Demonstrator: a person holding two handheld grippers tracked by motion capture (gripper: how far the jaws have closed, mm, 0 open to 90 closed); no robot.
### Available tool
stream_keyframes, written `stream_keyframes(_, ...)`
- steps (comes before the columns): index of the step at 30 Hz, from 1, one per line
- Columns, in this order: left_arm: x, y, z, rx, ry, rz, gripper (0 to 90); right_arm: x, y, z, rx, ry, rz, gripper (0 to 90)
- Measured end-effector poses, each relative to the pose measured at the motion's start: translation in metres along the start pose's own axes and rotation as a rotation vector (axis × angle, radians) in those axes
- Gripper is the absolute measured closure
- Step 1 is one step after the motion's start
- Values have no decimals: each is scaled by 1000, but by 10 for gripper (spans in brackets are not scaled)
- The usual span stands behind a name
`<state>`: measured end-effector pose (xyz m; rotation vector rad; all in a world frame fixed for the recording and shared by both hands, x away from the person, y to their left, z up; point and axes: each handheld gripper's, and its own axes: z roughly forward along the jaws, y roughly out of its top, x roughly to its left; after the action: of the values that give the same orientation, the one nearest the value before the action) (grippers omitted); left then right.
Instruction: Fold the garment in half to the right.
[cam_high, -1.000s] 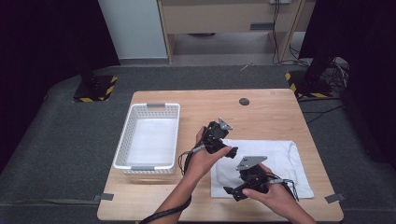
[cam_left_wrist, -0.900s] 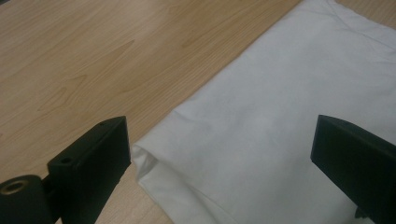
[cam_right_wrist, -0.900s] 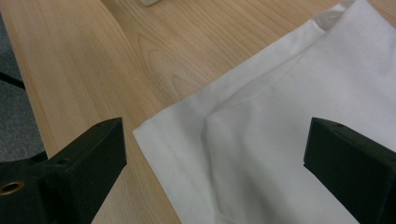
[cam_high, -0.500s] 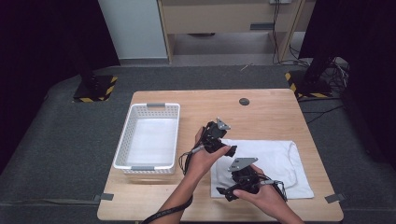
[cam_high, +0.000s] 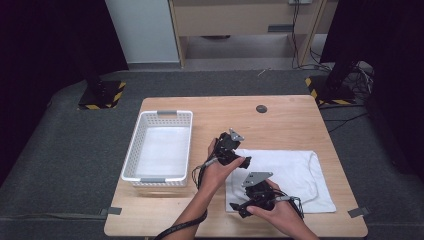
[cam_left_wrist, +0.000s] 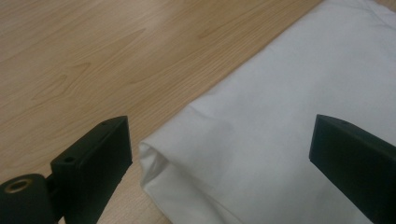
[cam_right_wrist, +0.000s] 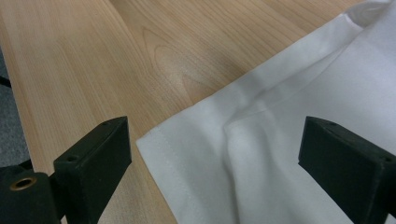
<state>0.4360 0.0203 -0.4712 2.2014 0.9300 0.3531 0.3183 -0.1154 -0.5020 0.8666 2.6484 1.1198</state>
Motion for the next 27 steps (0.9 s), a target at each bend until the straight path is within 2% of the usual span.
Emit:
stream_keyframes(8,4,-10,7,0,5,-16,57,4,-4,11,9,0,-4,99)
stream_keyframes(13,8,-15,13,-7,7,-22,59,8,-5,22,19,-9,-27,99)
stream_keyframes(17,13,-19,19,-11,10,-33,61,9,-9,29,23,-15,-20,96)
stream_keyframes(27,28,-27,28,-34,27,-42,71,15,-17,35,-13,-58,-79,78)
